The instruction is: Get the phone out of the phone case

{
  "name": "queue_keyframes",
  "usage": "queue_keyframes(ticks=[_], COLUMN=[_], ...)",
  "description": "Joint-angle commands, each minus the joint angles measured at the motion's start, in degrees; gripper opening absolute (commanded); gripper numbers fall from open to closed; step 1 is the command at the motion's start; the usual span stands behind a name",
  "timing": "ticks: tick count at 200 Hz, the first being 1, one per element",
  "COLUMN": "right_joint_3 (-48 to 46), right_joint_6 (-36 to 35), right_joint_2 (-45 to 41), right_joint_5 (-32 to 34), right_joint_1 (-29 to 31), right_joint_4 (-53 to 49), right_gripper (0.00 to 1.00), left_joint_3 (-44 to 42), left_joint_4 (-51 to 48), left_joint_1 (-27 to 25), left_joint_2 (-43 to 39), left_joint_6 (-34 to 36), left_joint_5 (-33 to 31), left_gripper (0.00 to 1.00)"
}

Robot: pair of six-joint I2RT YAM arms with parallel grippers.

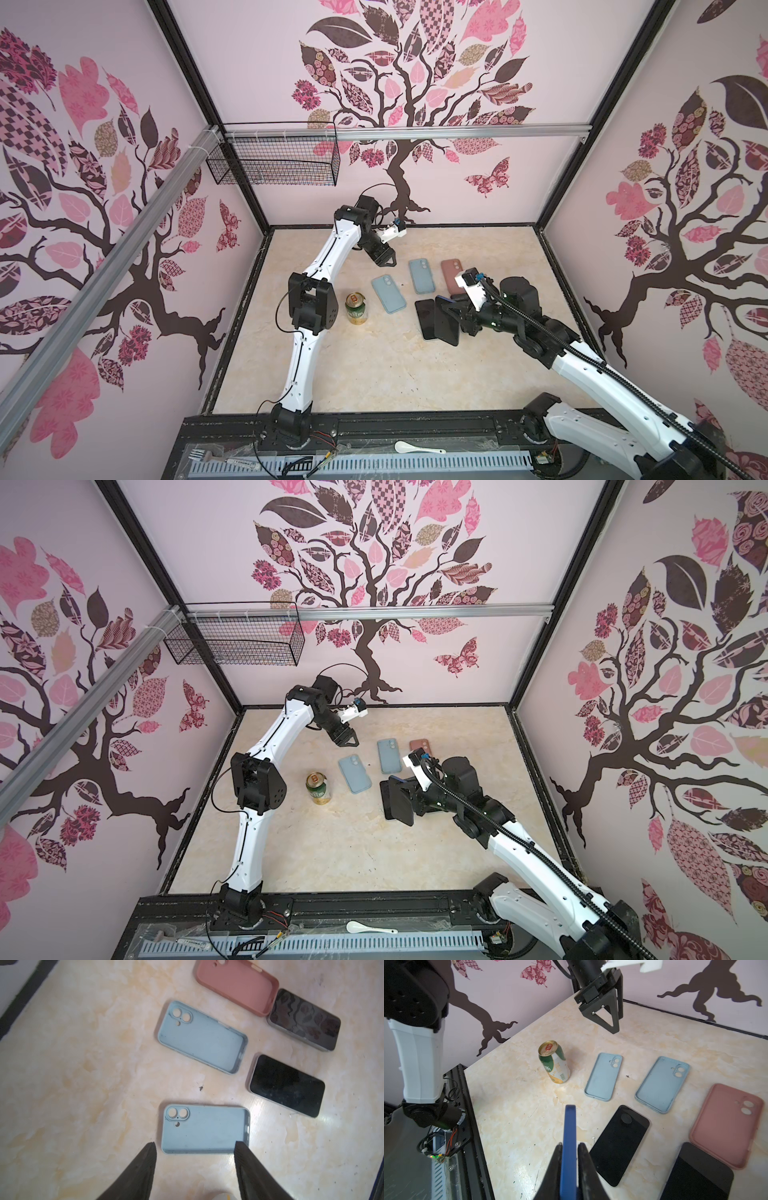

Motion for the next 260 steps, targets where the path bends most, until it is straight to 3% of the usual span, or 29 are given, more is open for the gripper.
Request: queue_keyframes(ticks=[1,23,48,72,98,133,146,192,220,260], right_joint_3=[0.82,0.71,1.31,1.77,1.4,-1.77,-2.72,-4.04,-4.35,-5.72], right_joint_6=[2.42,3.35,4.4,6.95,10.71,19.93,22.93,28.27,36.33,43.78], right_joint_2=[0.05,0.37,1.48,2.63,3.49,4.01,4.18,5.04,6.97,8.01], right_joint_5=[3.11,2.99,0.58,-2.37,-7.99,-17.11,-19.68,-27.9,-32.76,-29.39], right_joint_1=[-0.08,-0.18,-0.8,-1.7,-2.12,-2.16,-2.17,-2.18,-2.15,-2.1], right_joint_4=[1.44,3.13,5.3,8.23,14.27,30.64,36.12,47.45,58.73,69.37], right_gripper=[0.0,0.0,0.0,0.0,0.0,0.0,0.0,0.0,0.0,0.0], left_joint_3=[-3.98,-16.07,-35.88,-53.42,-64.56,-74.3,-77.89,-86.28,-88.13,-90.39], left_joint_4=[10.55,18.63,30.76,41.06,43.04,43.94,45.48,50.93,52.85,59.96], left_joint_1=[0.22,0.22,0.08,-0.54,-0.66,-1.06,-1.52,-5.16,-8.76,-10.46], left_joint_2=[-8.39,-18.4,-33.19,-47.1,-58.69,-70.21,-73.9,-81.12,-80.38,-79.69], left_joint_6=[-6.82,-11.07,-17.59,-23.63,-26.73,-31.77,-34.25,-39.52,-40.22,-44.25], left_joint_5=[2.73,8.88,16.09,16.34,15.81,22.22,24.18,29.48,31.85,35.3], left_gripper=[0.7,0.69,0.68,0.69,0.69,0.7,0.77,0.82,0.78,0.63])
